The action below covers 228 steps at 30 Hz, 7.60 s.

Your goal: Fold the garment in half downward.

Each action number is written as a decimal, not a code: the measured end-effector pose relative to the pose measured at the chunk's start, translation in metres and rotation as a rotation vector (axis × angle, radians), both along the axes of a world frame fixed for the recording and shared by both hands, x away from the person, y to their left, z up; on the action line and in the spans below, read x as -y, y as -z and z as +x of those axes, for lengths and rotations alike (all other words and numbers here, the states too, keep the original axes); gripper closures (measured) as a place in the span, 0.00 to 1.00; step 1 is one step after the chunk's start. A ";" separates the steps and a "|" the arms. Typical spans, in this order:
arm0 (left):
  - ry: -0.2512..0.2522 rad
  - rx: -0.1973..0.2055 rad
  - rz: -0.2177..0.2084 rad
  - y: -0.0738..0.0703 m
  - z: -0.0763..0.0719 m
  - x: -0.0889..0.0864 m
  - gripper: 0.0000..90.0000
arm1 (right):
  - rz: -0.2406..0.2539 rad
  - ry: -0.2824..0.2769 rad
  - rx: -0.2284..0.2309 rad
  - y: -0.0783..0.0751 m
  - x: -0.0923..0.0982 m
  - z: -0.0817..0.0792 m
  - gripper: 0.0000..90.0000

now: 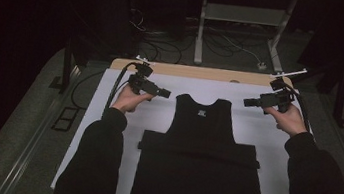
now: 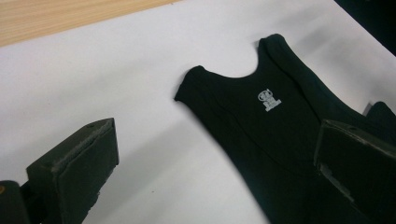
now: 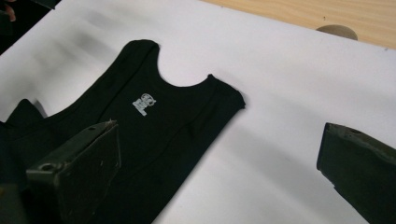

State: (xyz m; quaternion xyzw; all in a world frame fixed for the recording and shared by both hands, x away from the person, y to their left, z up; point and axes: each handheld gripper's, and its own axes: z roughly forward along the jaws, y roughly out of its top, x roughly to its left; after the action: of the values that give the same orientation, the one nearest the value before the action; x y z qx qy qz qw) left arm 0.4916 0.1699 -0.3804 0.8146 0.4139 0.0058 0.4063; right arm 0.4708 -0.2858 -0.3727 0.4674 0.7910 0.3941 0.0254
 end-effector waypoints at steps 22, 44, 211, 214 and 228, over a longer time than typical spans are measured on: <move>0.023 -0.039 0.000 0.023 0.001 0.028 0.00 | -0.016 0.001 -0.045 0.021 -0.015 0.007 0.00; 0.064 -0.087 0.024 0.043 0.000 0.048 0.00 | -0.023 -0.035 -0.083 0.047 -0.043 0.007 0.00; 0.109 0.072 -0.075 0.002 -0.134 0.043 0.95 | 0.100 -0.232 0.008 0.002 -0.069 -0.128 0.93; 0.108 0.071 -0.087 0.004 -0.140 0.041 0.95 | 0.099 -0.234 -0.002 0.006 -0.070 -0.133 0.93; 0.122 0.101 -0.064 0.008 -0.172 0.039 0.95 | 0.074 -0.269 -0.024 0.015 -0.074 -0.160 0.93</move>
State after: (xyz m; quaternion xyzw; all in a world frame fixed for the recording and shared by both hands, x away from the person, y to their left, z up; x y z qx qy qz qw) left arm 0.3199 0.1306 -0.3880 0.8236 0.3426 0.0089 0.4519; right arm 0.3112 -0.2116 -0.3876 0.3625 0.8315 0.4173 -0.0544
